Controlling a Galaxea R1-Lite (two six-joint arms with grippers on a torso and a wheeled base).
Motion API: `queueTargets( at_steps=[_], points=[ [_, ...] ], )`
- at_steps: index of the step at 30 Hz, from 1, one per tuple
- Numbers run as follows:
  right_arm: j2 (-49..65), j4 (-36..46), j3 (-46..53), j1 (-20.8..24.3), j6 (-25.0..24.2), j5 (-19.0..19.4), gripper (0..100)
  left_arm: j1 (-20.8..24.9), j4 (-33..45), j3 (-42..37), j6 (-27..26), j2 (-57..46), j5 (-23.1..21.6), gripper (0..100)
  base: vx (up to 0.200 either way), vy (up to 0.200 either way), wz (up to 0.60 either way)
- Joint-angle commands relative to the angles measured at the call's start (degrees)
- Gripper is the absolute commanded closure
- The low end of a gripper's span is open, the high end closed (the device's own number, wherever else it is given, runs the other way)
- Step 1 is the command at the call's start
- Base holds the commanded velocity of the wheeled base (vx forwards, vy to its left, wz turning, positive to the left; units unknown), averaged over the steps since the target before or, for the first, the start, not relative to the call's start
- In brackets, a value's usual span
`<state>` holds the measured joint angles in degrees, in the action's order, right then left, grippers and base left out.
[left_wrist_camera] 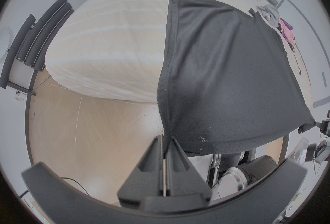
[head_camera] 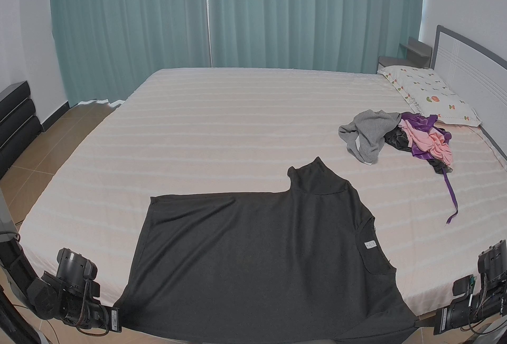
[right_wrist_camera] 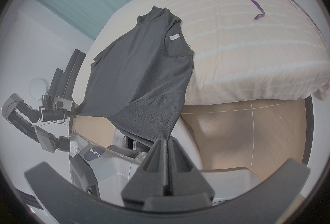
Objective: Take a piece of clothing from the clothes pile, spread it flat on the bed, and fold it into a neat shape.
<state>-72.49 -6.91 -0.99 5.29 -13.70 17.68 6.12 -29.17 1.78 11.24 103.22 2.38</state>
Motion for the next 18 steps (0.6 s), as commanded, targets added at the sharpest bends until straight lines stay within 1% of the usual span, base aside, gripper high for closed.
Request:
queueTargets(
  at_steps=[1, 3, 4, 5, 6, 7, 8, 9, 13, 18],
  points=[
    [0.9, 0.1, -1.2, -0.2, -0.3, 0.3, 100, -0.2, -0.2, 2.6, 1.2, -1.5, 0.0, 100, 0.0, 0.0, 0.0],
    [0.3, 0.1, -2.4, -0.3, -0.3, 0.4, 100, -0.1, -0.2, 3.8, 3.3, -1.7, 0.0, 100, 0.0, 0.0, 0.0],
    [0.3, 0.1, -2.4, -0.3, -0.3, 0.4, 100, -0.1, -0.2, 3.8, 3.3, -1.7, 0.0, 100, 0.0, 0.0, 0.0],
    [-1.8, -0.1, -4.7, -0.5, -0.4, 0.4, 100, -0.1, -0.2, 6.6, 7.1, -1.7, 0.0, 100, 0.0, 0.0, 0.0],
    [-2.0, -0.1, -4.9, -0.5, -0.4, 0.4, 100, -0.1, -0.1, 6.8, 7.3, -1.7, 0.1, 100, 0.0, 0.0, 0.0],
    [-5.5, -0.3, -7.0, -0.6, -0.5, 0.3, 100, -0.1, 0.2, 9.9, 10.1, -1.7, 0.3, 100, 0.0, 0.0, 0.0],
    [-5.6, -0.3, -7.2, -0.6, -0.6, 0.3, 100, -0.1, 0.2, 10.1, 10.4, -1.7, 0.3, 100, 0.0, 0.0, 0.0],
    [-8.6, -0.5, -9.2, -0.6, -0.8, 0.2, 100, -0.1, 0.3, 12.1, 12.4, -1.7, 0.4, 100, 0.0, 0.0, 0.0],
    [-12.5, -0.6, -14.0, -0.6, -0.9, 0.0, 100, 0.0, 0.3, 15.4, 15.0, -1.1, 0.4, 100, 0.0, 0.0, 0.0],
    [-15.4, -0.5, -20.0, -0.4, -2.3, -0.1, 100, -0.2, 0.3, 19.8, 17.8, 0.0, 0.5, 100, 0.0, 0.0, 0.0]
  ],
)
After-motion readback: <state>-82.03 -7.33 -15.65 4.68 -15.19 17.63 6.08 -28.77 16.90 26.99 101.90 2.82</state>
